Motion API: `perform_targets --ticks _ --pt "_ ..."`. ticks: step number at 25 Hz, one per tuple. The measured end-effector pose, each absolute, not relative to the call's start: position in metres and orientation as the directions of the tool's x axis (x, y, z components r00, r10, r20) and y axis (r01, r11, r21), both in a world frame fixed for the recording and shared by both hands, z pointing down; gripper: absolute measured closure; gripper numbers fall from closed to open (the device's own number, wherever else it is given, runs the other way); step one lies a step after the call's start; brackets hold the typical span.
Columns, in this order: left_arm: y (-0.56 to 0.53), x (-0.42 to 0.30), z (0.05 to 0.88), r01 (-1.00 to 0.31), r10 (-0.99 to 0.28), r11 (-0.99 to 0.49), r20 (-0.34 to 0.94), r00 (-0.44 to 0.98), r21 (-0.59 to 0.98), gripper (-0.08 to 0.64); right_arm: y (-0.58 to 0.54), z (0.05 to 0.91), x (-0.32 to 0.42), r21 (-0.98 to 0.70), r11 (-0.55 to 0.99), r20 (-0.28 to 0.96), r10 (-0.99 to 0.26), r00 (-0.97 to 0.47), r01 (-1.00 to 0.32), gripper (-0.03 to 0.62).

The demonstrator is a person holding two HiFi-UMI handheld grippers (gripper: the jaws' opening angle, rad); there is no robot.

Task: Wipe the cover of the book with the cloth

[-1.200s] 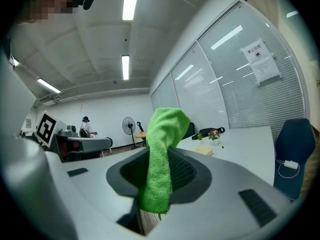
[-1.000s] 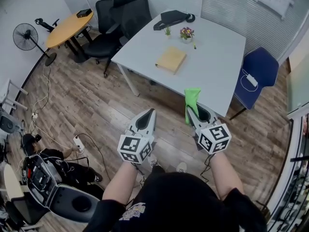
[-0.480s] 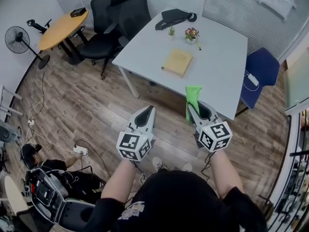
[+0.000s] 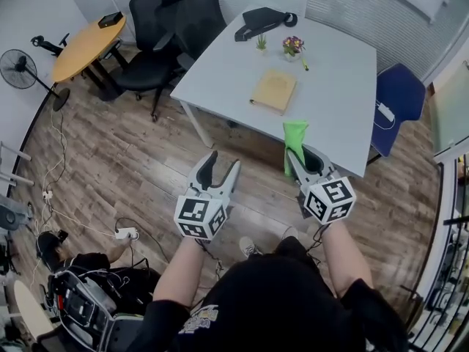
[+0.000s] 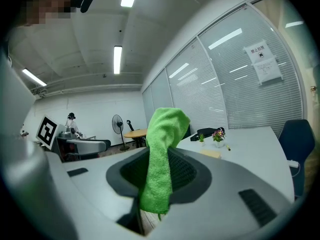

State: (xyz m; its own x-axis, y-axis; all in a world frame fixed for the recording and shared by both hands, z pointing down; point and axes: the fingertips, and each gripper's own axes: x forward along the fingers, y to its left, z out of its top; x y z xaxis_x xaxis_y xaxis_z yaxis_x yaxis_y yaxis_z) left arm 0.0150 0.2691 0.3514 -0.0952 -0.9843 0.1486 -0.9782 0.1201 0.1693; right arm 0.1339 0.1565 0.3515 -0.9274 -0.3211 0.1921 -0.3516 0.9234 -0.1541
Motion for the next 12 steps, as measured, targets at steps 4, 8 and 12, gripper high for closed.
perform_targets --ticks 4,8,12 --pt "0.261 0.010 0.355 -0.977 -0.984 0.120 0.155 -0.093 0.178 0.330 0.145 0.354 0.132 -0.157 0.919 0.196 -0.329 -0.924 -0.361 0.489" --pt "0.246 0.008 0.359 -0.975 -0.982 0.129 0.160 -0.100 0.181 0.330 0.124 0.358 0.131 -0.162 0.917 0.199 -0.333 -0.922 -0.366 0.489" --pt "0.223 -0.001 0.364 -0.970 -0.977 0.156 0.174 -0.123 0.188 0.330 0.094 0.362 0.123 -0.175 0.917 0.197 -0.323 -0.926 -0.357 0.489"
